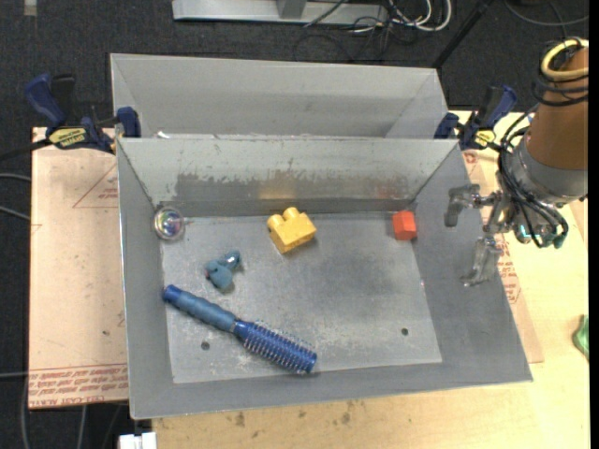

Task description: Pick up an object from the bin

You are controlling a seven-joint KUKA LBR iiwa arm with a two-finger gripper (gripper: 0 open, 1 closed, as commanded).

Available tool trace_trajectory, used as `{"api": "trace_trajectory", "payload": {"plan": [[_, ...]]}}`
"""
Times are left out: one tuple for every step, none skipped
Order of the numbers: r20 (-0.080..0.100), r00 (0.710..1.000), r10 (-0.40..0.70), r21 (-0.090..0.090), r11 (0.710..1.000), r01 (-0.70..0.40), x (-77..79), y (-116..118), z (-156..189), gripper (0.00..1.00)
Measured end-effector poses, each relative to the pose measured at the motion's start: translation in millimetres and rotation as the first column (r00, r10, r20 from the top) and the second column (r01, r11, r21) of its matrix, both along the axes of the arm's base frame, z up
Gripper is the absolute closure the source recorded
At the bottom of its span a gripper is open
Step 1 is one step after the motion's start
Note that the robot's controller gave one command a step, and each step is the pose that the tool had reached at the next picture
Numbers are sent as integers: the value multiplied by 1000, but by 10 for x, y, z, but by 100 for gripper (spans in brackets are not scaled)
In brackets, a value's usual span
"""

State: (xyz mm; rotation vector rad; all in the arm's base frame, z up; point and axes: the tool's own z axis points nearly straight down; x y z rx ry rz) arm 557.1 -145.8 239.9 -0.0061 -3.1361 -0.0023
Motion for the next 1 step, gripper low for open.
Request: {"api": "trace_trajectory", "payload": {"plan": [[3, 999, 53, 1, 999, -53, -763, 511, -1535, 0]]}}
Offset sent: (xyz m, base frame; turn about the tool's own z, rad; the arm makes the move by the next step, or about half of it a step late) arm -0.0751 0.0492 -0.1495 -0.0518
